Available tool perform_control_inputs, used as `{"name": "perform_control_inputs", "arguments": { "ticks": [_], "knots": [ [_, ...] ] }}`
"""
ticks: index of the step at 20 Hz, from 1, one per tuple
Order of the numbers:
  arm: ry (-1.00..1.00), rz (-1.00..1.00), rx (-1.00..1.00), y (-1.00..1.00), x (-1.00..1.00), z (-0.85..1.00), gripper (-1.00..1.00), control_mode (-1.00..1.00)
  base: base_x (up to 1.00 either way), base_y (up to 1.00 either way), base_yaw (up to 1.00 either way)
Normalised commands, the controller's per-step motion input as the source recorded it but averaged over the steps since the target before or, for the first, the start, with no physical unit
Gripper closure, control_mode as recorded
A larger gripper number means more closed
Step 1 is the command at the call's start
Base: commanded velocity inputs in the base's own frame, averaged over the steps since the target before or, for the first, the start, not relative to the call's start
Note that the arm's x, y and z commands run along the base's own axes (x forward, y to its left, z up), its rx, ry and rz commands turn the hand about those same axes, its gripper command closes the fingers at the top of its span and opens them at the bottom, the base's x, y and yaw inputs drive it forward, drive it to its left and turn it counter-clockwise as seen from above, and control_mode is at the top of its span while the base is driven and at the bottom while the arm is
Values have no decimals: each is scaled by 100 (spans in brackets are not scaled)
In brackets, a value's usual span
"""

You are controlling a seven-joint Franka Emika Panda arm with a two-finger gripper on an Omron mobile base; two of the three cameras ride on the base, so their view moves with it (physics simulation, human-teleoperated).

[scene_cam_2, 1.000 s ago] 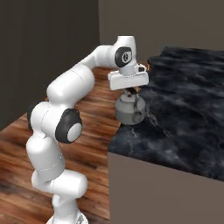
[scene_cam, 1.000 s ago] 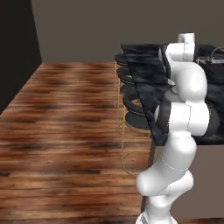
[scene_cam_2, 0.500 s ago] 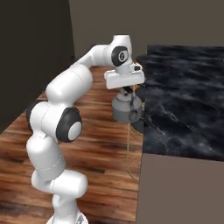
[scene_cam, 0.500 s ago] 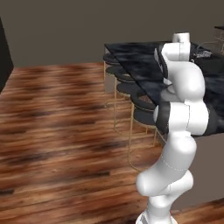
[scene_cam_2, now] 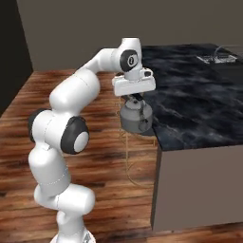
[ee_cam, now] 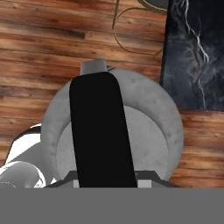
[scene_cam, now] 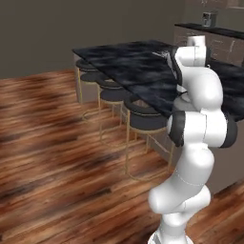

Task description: The kettle is done boiling. Turn off the stove, then wait for 300 timesteps before moving the kettle to the dining table.

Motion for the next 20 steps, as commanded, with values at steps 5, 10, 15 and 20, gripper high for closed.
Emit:
{"name": "perform_control_inputs", "arguments": {
  "ticks": [5,10,15,20],
  "knots": [
    [0,0,0,0,0,0,100,100,26,71,-48],
    [0,0,0,0,0,0,100,100,41,77,-45],
    [0,0,0,0,0,0,100,100,51,88,-39],
    [0,0,0,0,0,0,100,100,53,89,-37]
  ]
}}
